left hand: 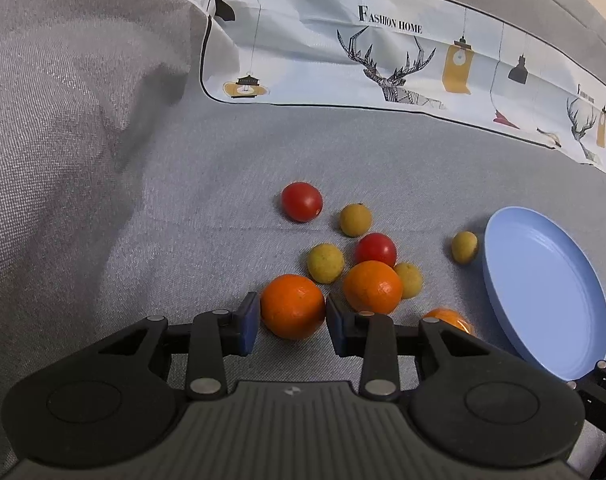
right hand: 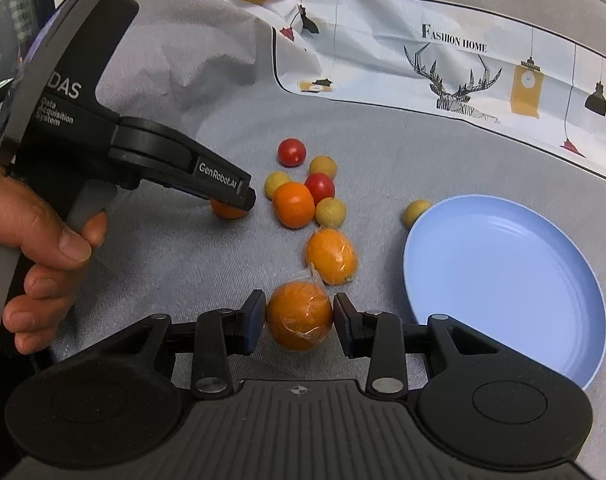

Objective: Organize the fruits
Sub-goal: 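Lift the oranges and carry both tools over the blue plate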

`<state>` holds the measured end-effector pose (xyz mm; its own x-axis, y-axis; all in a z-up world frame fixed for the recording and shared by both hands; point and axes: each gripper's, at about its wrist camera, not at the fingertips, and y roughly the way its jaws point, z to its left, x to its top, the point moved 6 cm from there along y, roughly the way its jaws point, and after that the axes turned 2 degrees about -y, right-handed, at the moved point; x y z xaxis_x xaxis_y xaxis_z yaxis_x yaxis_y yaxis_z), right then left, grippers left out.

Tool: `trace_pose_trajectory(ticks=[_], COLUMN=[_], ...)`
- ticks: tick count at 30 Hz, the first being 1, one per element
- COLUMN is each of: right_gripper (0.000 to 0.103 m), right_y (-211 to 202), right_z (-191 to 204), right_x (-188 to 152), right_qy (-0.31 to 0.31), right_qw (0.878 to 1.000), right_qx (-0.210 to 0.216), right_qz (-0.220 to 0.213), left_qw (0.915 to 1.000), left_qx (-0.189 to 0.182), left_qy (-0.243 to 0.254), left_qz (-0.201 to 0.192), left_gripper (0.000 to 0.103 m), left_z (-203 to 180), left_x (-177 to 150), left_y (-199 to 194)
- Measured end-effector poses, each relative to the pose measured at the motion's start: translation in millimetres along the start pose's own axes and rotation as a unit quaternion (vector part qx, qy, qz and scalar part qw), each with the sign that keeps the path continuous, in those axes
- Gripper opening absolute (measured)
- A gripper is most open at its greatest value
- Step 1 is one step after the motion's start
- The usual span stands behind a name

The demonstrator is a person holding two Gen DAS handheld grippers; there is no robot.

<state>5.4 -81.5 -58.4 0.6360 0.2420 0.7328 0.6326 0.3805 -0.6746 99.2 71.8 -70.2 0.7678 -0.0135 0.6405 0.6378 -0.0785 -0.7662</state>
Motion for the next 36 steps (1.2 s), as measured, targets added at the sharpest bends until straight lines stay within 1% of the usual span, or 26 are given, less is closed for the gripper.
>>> trace_pose_trajectory(ticks=[5, 8, 10, 12, 14, 16, 19, 21, 24, 28, 32, 36], right_gripper=[0.039, 0.039, 0.039, 0.039, 0.039, 0.039, 0.039, 0.039, 0.039, 0.039, 0.039, 0.039], right_y=[-17, -32, -44, -57, -66, -71, -72, -67, -64, -51, -47, -40], right_z=[-10, -25, -41, -58, -77, -100, -139, -160, -181, -199, -200, -203], right_x=[13, 26, 37, 47, 54, 58, 48, 40, 33, 17, 12, 11], right_qy=[0.009, 0.014, 0.023, 0.017, 0.003, 0.006, 0.046, 0.072, 0.09, 0.117, 0.122, 0.133], right_qw=[0.999, 0.997, 0.996, 0.994, 0.992, 0.99, 0.987, 0.986, 0.981, 0.98, 0.979, 0.978], right_qx=[0.0, -0.011, -0.02, -0.029, -0.046, -0.068, -0.099, -0.116, -0.152, -0.161, -0.161, -0.161], right_qz=[-0.043, -0.074, -0.089, -0.107, -0.12, -0.122, -0.118, -0.098, -0.075, -0.02, -0.002, 0.017], left_qw=[0.9994, 0.9983, 0.9971, 0.9963, 0.9952, 0.9942, 0.9934, 0.9935, 0.9915, 0.9868, 0.9847, 0.9807], left_qx=[-0.006, -0.011, -0.017, -0.02, -0.023, -0.029, -0.043, -0.058, -0.08, -0.117, -0.128, -0.133], left_qy=[-0.003, -0.004, -0.002, 0.003, 0.014, 0.028, 0.042, 0.049, 0.071, 0.093, 0.116, 0.143], left_qz=[-0.033, -0.058, -0.074, -0.083, -0.094, -0.1, -0.098, -0.085, -0.074, -0.062, -0.022, -0.003], left_gripper=[0.039, 0.039, 0.039, 0.039, 0.039, 0.039, 0.039, 0.039, 0.039, 0.039, 0.039, 0.039], left_z=[-1, -4, -7, -12, -21, -31, -51, -69, -98, -134, -159, -176], left_x=[6, 13, 17, 21, 24, 27, 29, 27, 24, 19, 7, -4], left_y=[-12, -24, -32, -37, -44, -48, -49, -45, -42, -37, -17, -4])
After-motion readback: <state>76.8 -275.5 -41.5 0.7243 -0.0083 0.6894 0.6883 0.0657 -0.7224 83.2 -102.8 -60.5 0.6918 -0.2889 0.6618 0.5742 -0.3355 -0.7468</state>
